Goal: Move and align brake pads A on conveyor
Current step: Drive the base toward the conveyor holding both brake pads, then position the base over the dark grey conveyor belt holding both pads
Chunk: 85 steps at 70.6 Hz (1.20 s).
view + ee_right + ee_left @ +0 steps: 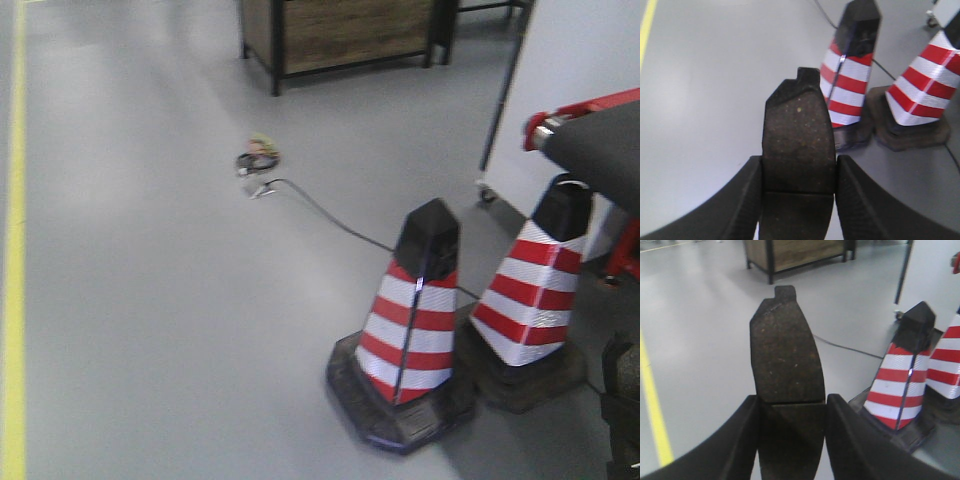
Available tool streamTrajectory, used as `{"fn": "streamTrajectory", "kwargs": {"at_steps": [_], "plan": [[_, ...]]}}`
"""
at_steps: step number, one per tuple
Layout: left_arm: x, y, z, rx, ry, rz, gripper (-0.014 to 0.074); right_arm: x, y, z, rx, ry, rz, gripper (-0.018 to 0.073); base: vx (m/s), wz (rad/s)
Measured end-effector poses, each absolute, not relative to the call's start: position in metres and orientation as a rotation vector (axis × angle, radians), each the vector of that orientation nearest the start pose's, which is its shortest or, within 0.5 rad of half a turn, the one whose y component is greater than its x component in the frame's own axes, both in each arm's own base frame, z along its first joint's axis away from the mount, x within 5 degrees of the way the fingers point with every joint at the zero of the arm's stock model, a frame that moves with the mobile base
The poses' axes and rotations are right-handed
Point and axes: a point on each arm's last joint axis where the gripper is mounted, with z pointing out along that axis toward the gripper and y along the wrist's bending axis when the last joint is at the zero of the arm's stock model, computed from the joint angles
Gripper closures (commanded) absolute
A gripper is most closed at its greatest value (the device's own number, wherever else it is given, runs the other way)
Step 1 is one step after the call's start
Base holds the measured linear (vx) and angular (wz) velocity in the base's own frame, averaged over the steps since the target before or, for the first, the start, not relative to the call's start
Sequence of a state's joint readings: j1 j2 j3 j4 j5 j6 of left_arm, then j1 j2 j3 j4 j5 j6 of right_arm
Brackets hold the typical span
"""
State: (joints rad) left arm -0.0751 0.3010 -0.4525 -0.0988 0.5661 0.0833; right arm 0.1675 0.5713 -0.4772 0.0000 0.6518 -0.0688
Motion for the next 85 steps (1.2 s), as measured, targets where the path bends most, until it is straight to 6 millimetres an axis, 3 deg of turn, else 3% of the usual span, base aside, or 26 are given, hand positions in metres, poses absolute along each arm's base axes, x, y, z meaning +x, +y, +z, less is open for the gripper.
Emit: {"fn": "streamTrajectory", "kwargs": {"at_steps": [85], "plan": [[0.0657,-0.0098,0.2953,0.106,1.893,-0.103,0.0451,0.1040,0.0176,0.2728,-0.263,2.214,0.054,0.0468,0.33,-0.76]]}}
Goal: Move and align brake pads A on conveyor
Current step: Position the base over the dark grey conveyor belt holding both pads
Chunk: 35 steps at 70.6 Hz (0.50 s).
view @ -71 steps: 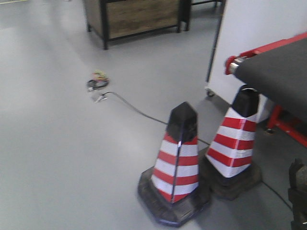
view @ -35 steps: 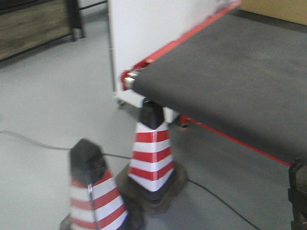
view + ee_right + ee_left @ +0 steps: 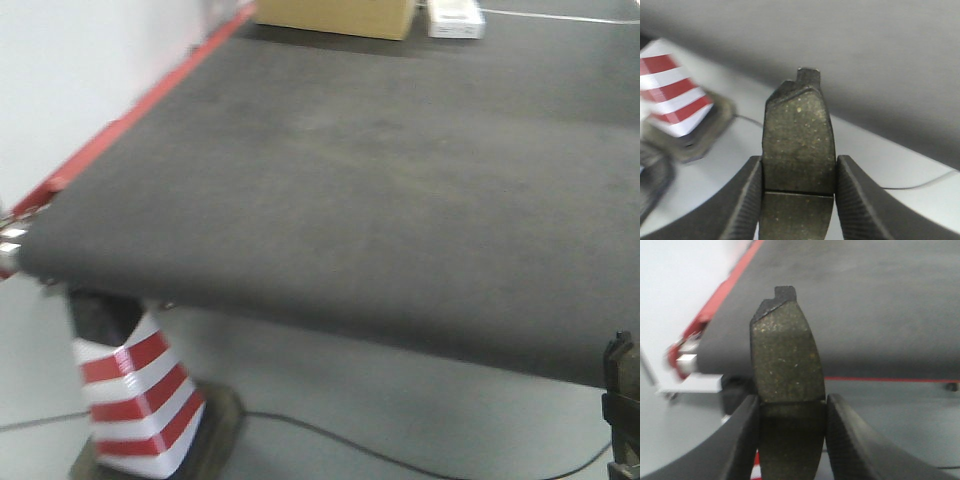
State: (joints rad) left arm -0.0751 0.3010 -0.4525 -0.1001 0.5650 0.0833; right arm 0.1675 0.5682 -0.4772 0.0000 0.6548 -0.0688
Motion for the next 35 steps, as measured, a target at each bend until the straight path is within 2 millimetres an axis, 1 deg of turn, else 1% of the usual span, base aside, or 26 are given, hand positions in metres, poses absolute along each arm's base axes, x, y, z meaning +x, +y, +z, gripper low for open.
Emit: {"fn": "streamTrajectory", "kwargs": {"at_steps": [19,35], "plan": [[0.0658,-0.0098,0.2946,0.107,1.895,-0.103,0.0451,0.1039,0.0176,0.2727,-0.263,2.216,0.054,0.0468,0.29,-0.41],[0.0659,-0.0099,0.2943,0.107,1.896,-0.103,0.0451,0.1039,0.0176,0.2727,-0.263,2.216,0.054,0.0468,0.29,-0.32]]}}
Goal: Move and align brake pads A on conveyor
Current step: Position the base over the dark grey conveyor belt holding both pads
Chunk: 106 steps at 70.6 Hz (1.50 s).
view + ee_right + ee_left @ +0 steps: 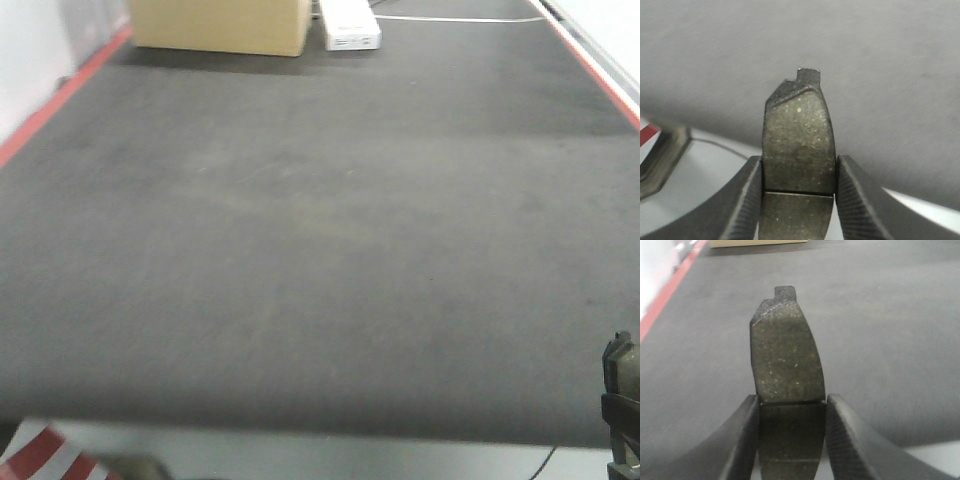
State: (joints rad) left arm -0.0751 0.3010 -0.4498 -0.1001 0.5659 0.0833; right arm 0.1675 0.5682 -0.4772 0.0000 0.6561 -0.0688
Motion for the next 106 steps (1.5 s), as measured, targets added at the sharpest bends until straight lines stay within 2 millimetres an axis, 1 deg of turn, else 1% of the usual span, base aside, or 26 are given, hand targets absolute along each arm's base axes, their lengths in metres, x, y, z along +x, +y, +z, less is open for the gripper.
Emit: {"fn": "streamTrajectory", "kwargs": {"at_steps": [47,106], "plan": [[0.0659,-0.0099,0.2943,0.107,1.896,-0.103,0.0451,0.1039,0.0176,0.2727,-0.263,2.216,0.054,0.0468,0.19,-0.14],[0.0659,-0.0099,0.2943,0.107,1.896,-0.103,0.0451,0.1039,0.0176,0.2727,-0.263,2.216,0.054,0.0468,0.02,-0.01]]}}
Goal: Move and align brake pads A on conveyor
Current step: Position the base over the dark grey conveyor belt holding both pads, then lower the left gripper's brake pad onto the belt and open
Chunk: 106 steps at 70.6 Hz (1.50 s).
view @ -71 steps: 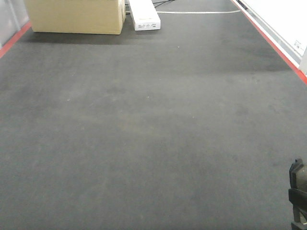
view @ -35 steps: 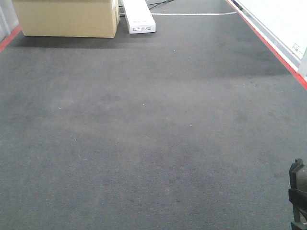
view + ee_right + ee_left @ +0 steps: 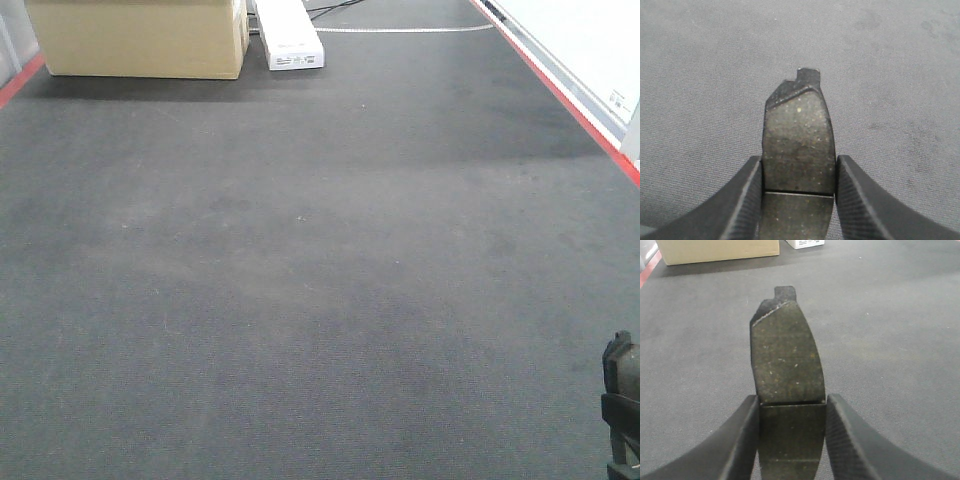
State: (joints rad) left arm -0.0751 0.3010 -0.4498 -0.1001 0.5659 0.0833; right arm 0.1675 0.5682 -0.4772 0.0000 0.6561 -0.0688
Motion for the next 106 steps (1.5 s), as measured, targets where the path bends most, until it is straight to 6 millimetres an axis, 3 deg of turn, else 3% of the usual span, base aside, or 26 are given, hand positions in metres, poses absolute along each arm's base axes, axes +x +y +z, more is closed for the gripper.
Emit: {"fn": "streamTrajectory", "kwargs": {"at_steps": [47,56,72,87,106], "plan": [[0.066,-0.010,0.295,0.105,1.891,-0.104,0.0451,0.104,0.018,0.273,-0.263,2.216,0.054,0.0468,0.00,0.00],[0.076,-0.012,0.294,0.100,1.914,-0.135,0.0451,0.104,0.018,0.273,-0.263,2.216,0.054,0.0468,0.00,0.00],[0.118,-0.027,0.289,0.153,2.085,-0.275,0.0451,0.104,0.018,0.273,-0.263,2.216,0.054,0.0468,0.00,0.00],[0.174,-0.038,0.288,0.188,2.218,-0.378,0.0451,0.104,0.018,0.273,-0.263,2.216,0.054,0.0468,0.00,0.00],[0.250,-0.047,0.254,0.076,2.502,-0.481,0.0447,0.104,0.018,0.273,-0.263,2.216,0.054,0.0468,0.00,0.00]]}}
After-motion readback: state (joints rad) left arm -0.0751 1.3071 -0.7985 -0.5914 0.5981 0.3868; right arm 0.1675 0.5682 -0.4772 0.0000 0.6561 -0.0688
